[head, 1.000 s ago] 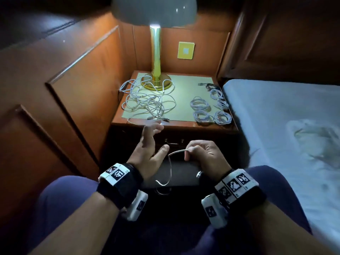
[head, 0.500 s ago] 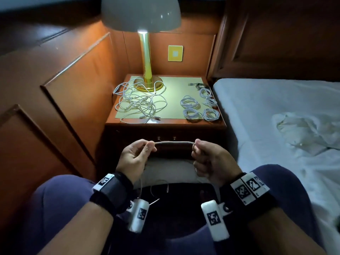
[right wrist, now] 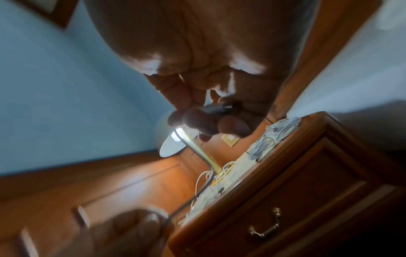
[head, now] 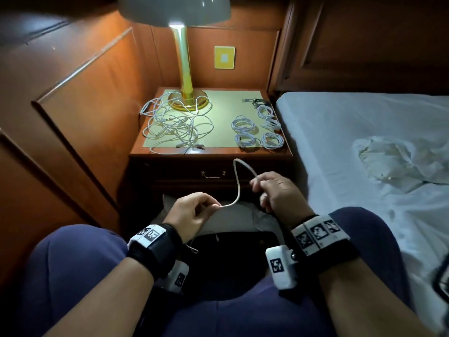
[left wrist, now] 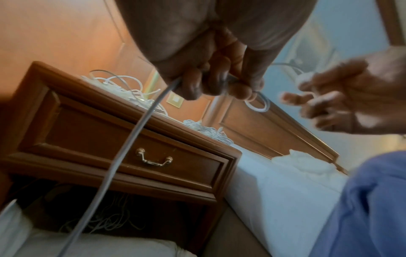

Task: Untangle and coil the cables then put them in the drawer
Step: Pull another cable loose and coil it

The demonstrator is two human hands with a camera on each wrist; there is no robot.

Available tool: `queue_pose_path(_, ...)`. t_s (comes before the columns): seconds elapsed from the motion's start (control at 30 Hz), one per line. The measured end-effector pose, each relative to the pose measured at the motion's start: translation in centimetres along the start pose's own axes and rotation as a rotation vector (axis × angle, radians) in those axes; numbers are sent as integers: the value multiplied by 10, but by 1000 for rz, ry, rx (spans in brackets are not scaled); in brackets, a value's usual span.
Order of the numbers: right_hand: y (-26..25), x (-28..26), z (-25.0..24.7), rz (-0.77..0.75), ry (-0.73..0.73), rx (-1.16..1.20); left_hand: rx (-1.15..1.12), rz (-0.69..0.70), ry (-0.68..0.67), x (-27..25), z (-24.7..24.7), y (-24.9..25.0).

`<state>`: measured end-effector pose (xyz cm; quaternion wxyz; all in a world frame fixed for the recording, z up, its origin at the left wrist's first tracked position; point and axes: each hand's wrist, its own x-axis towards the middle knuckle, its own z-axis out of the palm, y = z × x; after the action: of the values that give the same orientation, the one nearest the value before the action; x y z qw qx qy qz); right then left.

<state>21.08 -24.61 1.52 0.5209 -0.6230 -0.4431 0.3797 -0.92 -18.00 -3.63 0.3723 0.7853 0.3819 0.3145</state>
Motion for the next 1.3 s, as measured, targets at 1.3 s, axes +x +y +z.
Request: queue_pose_path(1.3,23,-10,39,-74,-69,-253,-416,-255,-98,2,10,25)
